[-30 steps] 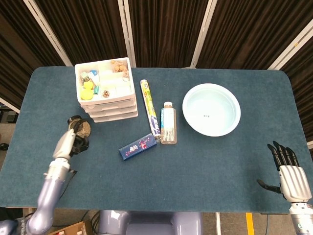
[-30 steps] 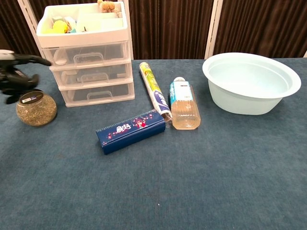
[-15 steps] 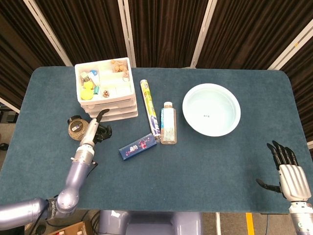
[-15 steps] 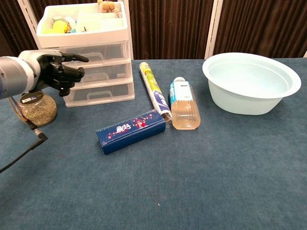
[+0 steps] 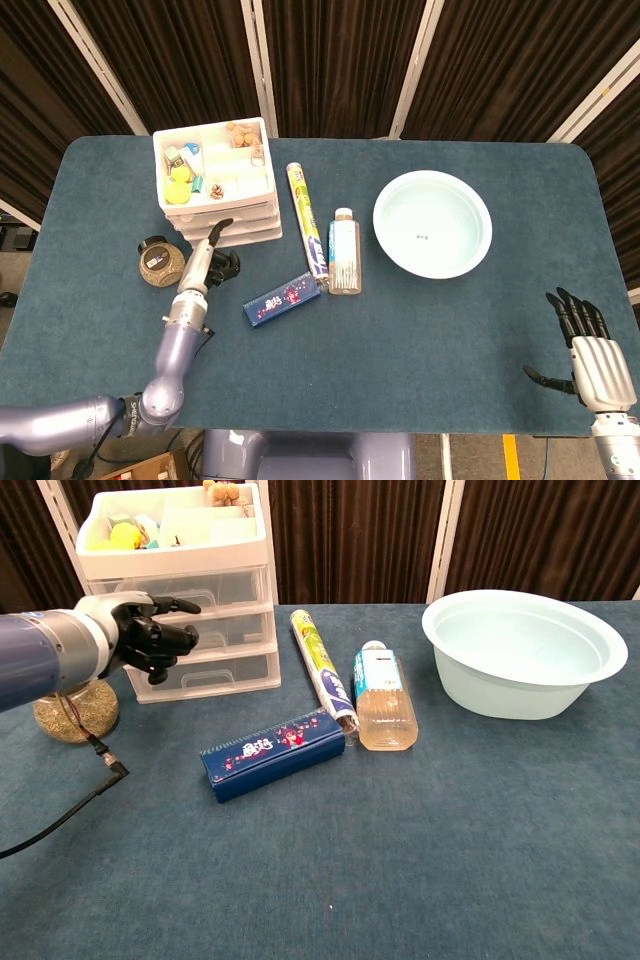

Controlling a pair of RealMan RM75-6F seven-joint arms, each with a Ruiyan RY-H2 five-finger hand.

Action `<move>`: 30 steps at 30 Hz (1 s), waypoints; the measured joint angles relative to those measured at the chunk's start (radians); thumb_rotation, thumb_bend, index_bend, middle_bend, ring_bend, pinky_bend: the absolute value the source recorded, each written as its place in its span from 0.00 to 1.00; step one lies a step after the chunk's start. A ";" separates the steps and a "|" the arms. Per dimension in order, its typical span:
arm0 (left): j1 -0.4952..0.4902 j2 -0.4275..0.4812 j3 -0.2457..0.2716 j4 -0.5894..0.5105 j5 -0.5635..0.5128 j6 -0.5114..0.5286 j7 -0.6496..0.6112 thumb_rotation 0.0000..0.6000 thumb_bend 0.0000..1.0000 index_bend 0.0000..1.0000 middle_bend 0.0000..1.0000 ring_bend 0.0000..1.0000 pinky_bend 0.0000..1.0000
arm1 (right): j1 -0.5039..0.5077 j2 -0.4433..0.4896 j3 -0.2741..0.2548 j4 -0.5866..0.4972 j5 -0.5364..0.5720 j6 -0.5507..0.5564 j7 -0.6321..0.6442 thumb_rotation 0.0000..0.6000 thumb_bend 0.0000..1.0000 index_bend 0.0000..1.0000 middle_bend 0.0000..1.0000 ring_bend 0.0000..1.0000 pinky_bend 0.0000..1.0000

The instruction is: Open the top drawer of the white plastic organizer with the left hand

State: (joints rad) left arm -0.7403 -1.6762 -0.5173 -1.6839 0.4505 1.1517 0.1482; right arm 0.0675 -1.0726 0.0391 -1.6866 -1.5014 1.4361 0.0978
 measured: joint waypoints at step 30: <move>-0.048 -0.105 -0.017 0.082 0.045 -0.046 -0.080 1.00 0.69 0.12 1.00 0.93 0.81 | 0.000 0.003 -0.004 -0.006 -0.005 -0.001 0.007 1.00 0.15 0.00 0.00 0.00 0.00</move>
State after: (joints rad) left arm -0.7882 -1.7807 -0.5347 -1.6017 0.4952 1.1058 0.0687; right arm 0.0680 -1.0696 0.0351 -1.6931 -1.5061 1.4352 0.1052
